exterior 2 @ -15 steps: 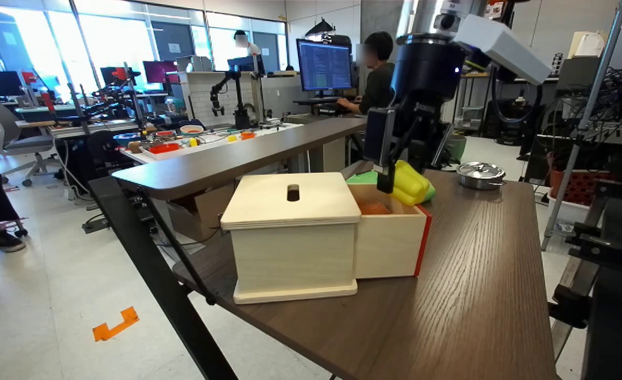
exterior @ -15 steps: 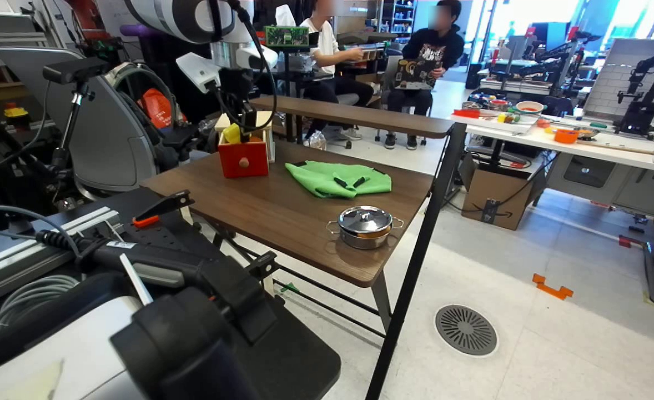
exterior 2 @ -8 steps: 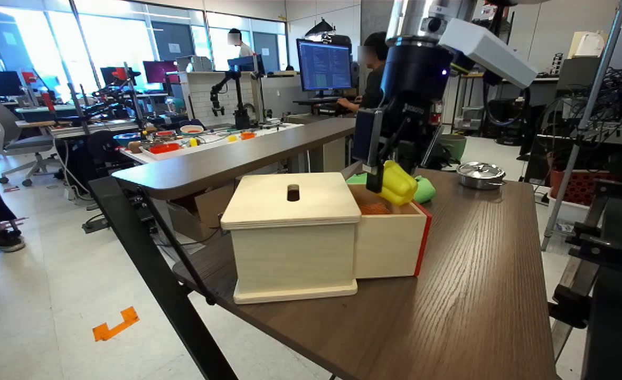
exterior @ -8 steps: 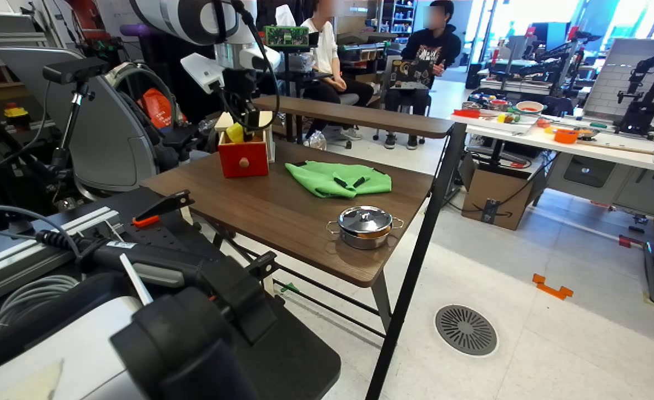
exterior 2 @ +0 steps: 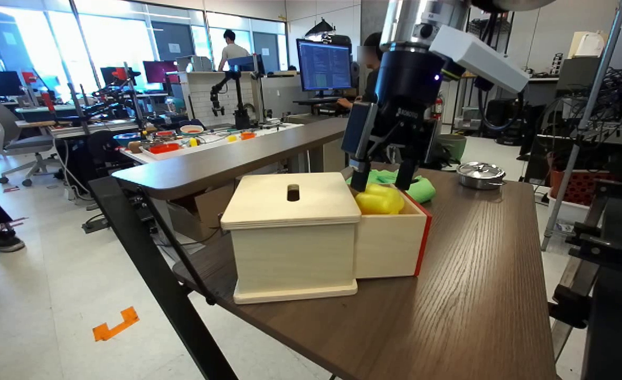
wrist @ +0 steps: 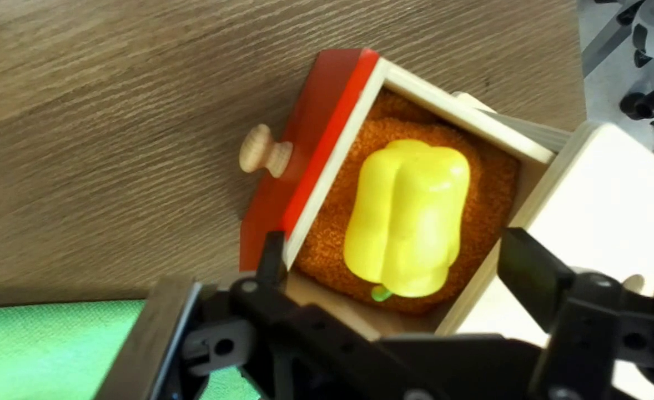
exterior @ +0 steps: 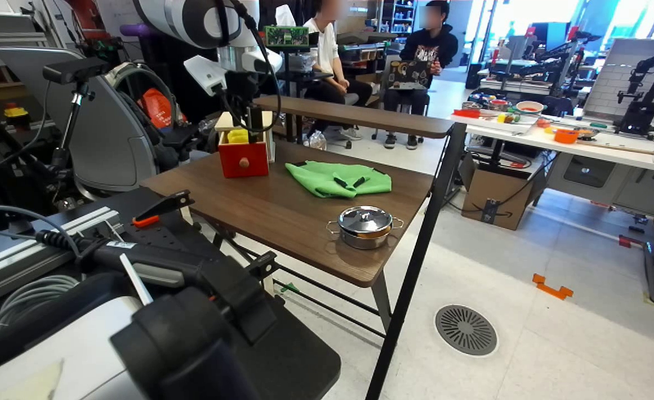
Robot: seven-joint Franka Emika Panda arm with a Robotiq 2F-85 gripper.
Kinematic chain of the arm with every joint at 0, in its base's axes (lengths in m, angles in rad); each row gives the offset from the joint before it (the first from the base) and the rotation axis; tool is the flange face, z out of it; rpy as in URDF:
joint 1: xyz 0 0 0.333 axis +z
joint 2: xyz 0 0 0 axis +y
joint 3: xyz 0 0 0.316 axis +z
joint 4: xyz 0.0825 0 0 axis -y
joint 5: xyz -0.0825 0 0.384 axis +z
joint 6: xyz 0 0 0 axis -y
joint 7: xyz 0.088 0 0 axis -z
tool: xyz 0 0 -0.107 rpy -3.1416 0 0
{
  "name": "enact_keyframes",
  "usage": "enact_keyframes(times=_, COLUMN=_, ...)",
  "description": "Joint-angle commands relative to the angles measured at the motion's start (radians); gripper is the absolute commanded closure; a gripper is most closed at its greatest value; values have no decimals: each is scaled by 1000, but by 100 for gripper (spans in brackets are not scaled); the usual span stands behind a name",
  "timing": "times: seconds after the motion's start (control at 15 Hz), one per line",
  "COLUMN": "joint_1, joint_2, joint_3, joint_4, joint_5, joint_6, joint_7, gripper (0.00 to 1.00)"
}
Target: Put the yellow pepper inside the chest drawer
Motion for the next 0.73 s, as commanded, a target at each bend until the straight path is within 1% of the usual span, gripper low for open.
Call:
enact_keyframes(times=0.0, joint_1=-7, joint_2=-13, joint_3=7, joint_4=10, joint_5=14, joint_6=-6, joint_7=-2, gripper=0)
enact_keyframes(times=0.33, joint_1=-20, joint_2=-95, joint_3=21, joint_4=-25, joint_5=23, joint_6=21, joint_7=-25, gripper=0)
enact_keyframes(times=0.4, joint_1=-1, joint_2=-44, joint_3=1, joint_4=7, joint_5=2, joint_6=6, joint_7=-2, gripper=0)
enact_keyframes(times=0.67, joint_1=-3, joint_2=-80, joint_3=4, joint_4=-3, joint_5=2, joint_6=6, joint_7=-2, gripper=0)
